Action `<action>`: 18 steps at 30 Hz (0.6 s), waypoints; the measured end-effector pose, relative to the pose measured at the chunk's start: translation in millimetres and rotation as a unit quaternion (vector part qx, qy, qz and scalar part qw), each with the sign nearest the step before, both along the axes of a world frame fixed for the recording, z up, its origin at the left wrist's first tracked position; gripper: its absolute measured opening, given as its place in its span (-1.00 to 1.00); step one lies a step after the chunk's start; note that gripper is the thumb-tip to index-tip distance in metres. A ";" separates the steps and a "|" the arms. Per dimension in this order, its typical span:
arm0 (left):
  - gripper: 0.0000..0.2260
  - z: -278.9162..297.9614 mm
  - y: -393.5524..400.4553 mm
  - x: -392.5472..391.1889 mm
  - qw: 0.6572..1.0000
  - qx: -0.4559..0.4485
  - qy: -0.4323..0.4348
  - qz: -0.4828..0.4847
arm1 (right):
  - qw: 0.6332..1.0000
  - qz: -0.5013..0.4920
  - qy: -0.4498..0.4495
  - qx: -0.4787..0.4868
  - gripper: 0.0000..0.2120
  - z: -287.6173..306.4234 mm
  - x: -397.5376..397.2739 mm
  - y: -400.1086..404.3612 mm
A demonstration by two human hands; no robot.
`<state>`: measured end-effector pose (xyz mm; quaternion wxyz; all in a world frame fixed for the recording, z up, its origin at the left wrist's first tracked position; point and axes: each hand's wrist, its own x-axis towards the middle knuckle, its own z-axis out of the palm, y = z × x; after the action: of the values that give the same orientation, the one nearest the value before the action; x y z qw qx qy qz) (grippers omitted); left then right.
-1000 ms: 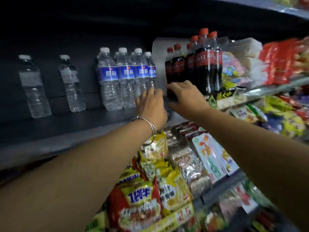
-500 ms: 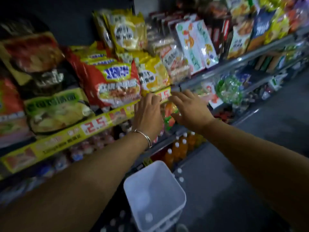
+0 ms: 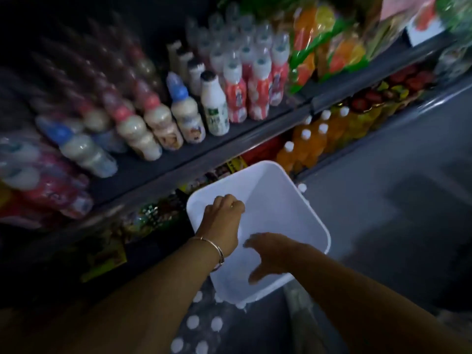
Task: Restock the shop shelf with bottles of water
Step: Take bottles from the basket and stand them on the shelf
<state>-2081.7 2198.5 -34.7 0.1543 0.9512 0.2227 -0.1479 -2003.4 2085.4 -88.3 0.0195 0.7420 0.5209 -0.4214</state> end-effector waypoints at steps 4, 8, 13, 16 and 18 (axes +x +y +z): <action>-0.59 -44.6 2.1 -6.2 0.998 0.008 0.054 -0.008 | 0.998 0.020 0.048 -0.046 -0.14 -52.0 -25.3 14.8; -0.58 -63.7 7.1 -7.4 0.997 0.013 0.077 -0.019 | 0.997 0.016 0.063 -0.030 -0.29 -67.3 -28.1 26.4; -0.57 -52.6 15.3 -3.8 0.993 -0.012 0.115 -0.013 | 0.997 -0.040 0.068 -0.020 -0.41 -29.5 -4.9 33.6; -0.55 -23.0 24.1 4.9 0.989 -0.054 0.140 0.005 | 0.995 -0.072 0.065 0.005 -0.44 21.4 16.0 37.4; -0.55 5.4 31.8 10.8 0.984 -0.112 0.133 0.033 | 0.993 -0.091 0.070 0.029 -0.46 64.6 30.5 41.1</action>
<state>-2071.0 2230.2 -29.3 0.2336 0.8919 0.2543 -0.2921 -1972.9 2126.6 -23.7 -0.0771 0.7552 0.4637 -0.4569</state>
